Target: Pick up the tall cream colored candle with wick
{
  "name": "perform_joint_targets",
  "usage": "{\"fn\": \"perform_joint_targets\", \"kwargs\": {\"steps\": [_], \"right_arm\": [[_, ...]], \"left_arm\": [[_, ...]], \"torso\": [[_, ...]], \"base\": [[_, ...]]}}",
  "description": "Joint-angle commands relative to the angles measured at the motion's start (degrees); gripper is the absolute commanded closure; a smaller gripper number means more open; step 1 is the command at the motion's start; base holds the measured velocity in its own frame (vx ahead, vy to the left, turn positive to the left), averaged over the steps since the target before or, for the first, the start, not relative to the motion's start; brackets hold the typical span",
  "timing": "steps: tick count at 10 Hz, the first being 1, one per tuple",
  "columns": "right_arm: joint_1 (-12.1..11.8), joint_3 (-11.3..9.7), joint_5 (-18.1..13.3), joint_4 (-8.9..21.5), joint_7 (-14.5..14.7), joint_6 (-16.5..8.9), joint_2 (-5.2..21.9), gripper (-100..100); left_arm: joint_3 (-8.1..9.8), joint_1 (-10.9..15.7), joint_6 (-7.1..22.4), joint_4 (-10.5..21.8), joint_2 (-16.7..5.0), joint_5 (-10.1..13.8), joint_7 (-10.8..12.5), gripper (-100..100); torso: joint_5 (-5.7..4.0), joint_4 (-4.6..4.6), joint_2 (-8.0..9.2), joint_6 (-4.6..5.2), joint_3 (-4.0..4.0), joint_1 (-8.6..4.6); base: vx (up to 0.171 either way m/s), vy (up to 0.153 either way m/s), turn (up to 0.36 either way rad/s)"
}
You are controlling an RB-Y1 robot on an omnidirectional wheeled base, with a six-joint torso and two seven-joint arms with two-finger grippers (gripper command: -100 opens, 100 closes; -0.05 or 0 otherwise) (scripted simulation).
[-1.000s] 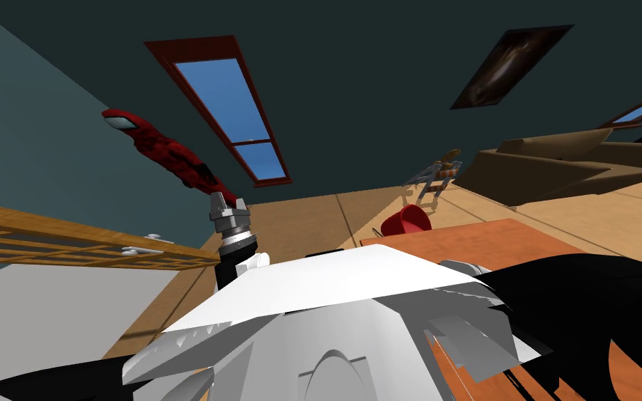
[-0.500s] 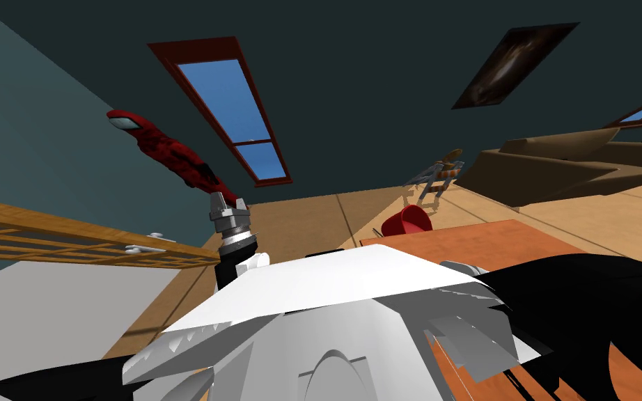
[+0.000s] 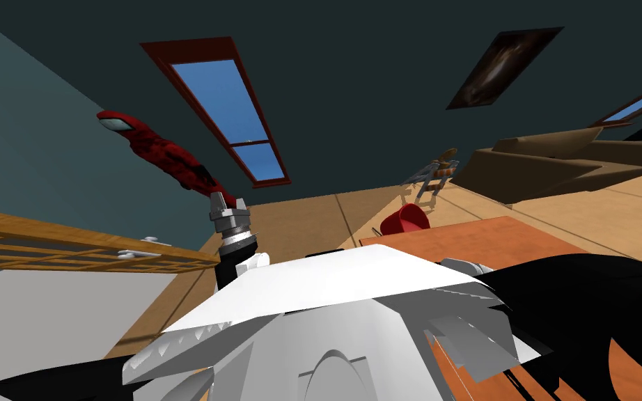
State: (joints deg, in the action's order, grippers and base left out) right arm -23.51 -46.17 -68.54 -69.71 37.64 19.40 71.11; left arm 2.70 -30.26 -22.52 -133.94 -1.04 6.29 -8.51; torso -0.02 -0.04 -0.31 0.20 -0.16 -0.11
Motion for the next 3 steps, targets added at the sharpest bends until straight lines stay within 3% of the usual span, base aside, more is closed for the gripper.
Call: {"fn": "perform_joint_targets", "kwargs": {"steps": [1, 2, 3], "right_arm": [[-0.03, -0.08, -0.02, -1.53, -0.79, 0.44, 1.63, 100], [0.02, -0.01, 0.03, -0.81, -0.36, 0.33, 0.93, 100], [0.02, -0.01, 0.03, -0.9, -0.46, 0.41, 1.03, 0]], "left_arm": [[0.0, 0.0, 0.0, 0.0, 0.0, 0.0, 0.0, 0], [0.0, 0.0, 0.0, 0.0, 0.0, 0.0, 0.0, 0], [0.0, 0.0, 0.0, 0.0, 0.0, 0.0, 0.0, 0]], "torso": [[0.0, 0.0, 0.0, 0.0, 0.0, 0.0], [0.01, 0.0, -0.01, -0.02, -0.01, 0.0], [-0.02, 0.0, 0.0, -0.02, 0.0, -0.03]], "base": [[0.007, 0.014, -0.055], [0.003, 0.005, -0.01], [0.0, 0.0, 0.0]]}}
